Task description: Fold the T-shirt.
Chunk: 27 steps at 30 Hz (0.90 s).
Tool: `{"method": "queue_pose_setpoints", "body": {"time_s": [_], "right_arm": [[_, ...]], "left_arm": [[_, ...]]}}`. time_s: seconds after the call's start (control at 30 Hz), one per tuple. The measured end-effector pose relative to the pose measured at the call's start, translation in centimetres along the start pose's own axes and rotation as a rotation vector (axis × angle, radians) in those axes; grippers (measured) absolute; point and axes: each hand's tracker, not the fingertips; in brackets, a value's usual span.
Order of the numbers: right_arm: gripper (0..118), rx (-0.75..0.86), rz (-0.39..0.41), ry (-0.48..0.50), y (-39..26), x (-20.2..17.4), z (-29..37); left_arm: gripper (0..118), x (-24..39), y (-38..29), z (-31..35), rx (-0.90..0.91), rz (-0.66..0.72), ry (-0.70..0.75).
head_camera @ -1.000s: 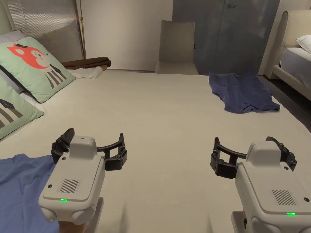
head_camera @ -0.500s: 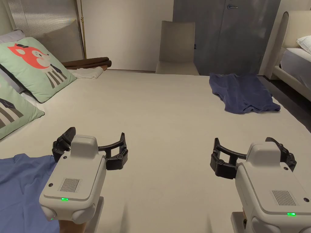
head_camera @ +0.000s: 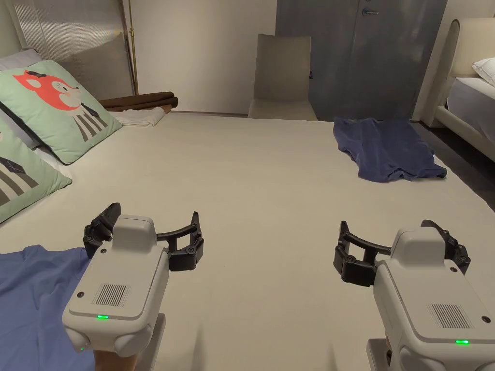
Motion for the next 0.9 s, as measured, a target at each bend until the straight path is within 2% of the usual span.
{"method": "queue_pose_setpoints", "body": {"time_s": [0.1,0.13,0.17,0.2,0.23,0.27,0.33,0.67,0.77,0.9], "right_arm": [[111,-0.001,0.000,0.001,0.0,0.0,0.0],[105,-0.003,0.001,0.006,0.0,0.1,0.0],[94,-0.002,0.000,0.015,0.0,0.1,0.1],[74,0.001,-0.001,0.014,0.0,0.0,0.2],[28,0.003,0.001,0.010,0.1,-0.1,0.4],[0,0.000,0.007,0.005,0.1,-0.2,0.4],[0,-0.025,0.041,0.008,0.1,-0.4,0.0],[0,-0.029,0.000,0.033,0.0,-1.4,-1.0],[0,-0.026,-0.005,0.088,0.1,-3.6,-1.9],[0,-0.023,-0.024,0.211,0.3,-8.5,-3.6]], "left_arm": [[111,0.0,0.0,0.1,-0.001,0.003,0.002],[101,0.0,0.0,0.1,-0.002,0.005,0.006],[86,0.0,0.1,0.3,-0.001,0.011,0.005],[63,0.0,0.1,0.4,0.003,0.019,0.001],[21,0.0,0.2,0.5,0.002,0.029,-0.014],[0,0.0,0.2,0.5,-0.004,0.029,-0.016],[0,0.4,0.3,0.3,-0.016,0.024,0.000],[0,-1.2,-0.2,0.6,-0.028,0.069,0.037],[0,-3.9,-0.3,1.5,-0.038,0.063,0.100],[0,-8.9,-0.5,3.7,-0.054,0.043,0.219]]}}
